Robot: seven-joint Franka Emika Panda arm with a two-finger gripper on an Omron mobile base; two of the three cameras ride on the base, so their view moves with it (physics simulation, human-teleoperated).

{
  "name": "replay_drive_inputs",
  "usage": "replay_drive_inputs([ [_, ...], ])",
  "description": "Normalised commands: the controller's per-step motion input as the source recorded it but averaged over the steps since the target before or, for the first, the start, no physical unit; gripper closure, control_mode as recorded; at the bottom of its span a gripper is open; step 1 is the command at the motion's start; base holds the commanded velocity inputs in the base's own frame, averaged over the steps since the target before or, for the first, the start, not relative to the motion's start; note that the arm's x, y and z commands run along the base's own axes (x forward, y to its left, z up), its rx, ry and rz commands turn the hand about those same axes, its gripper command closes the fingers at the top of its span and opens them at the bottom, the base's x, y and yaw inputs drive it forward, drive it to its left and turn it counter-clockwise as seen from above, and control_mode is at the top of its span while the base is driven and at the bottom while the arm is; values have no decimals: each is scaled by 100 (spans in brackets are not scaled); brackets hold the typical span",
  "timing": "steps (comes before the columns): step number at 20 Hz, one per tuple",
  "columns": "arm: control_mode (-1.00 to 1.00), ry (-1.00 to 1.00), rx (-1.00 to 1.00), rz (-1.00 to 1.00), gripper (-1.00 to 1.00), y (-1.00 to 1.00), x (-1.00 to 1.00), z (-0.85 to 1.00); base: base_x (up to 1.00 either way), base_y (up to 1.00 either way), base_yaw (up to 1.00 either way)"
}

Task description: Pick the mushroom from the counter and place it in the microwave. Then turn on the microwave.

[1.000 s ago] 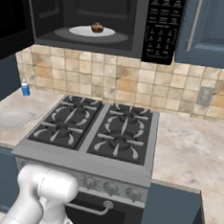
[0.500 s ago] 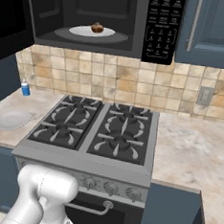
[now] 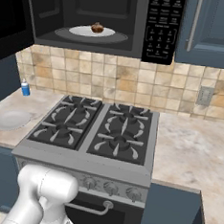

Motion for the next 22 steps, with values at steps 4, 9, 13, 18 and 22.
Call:
replay_drive_inputs([
  [4,-100,-2,0,0,100,11,-18,0,0,0,0],
  [9,-100,0,0,0,100,12,-13,0,0,0,0],
  [13,-100,-1,0,0,100,13,-16,0,0,0,0],
  [18,-100,0,0,0,100,9,-15,0,0,0,0],
  [22,-100,-1,0,0,100,12,-14,0,0,0,0],
])
